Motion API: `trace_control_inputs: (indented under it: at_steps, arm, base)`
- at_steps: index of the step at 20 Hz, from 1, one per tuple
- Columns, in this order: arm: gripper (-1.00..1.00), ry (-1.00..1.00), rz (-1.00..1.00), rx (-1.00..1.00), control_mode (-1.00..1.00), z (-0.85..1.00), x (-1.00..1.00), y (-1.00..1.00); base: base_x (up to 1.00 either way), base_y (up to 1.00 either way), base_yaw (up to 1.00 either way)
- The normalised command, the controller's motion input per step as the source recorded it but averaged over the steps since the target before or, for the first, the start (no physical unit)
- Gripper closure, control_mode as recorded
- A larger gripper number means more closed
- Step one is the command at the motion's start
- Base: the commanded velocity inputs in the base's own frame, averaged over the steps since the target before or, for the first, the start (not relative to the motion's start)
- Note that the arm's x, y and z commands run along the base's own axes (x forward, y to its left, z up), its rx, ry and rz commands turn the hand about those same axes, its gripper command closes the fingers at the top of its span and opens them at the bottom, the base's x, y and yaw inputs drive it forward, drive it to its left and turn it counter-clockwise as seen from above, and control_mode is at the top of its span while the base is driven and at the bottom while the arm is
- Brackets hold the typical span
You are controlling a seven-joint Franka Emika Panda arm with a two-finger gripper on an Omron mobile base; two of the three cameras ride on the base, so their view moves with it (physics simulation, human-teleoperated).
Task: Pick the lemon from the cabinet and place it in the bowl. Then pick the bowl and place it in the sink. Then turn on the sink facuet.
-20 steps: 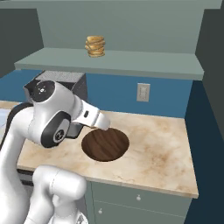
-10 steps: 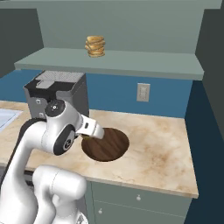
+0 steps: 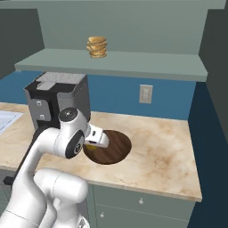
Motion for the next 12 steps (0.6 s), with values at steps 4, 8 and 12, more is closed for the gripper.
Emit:
trace_control_inputs:
  at_steps: [4, 8, 12]
  arm:
    - [1.00, 0.00, 0.00, 0.00, -1.00, -0.63, 0.32, 0.00]
    - [1.00, 0.00, 0.00, 0.00, -1.00, -0.52, 0.38, -0.03]
    - [1.00, 0.00, 0.00, 0.00, -1.00, -0.31, 0.36, -0.13]
  base:
    - [0.00, 0.00, 0.00]
    - [0.00, 0.00, 0.00]
    - [0.00, 0.00, 0.00]
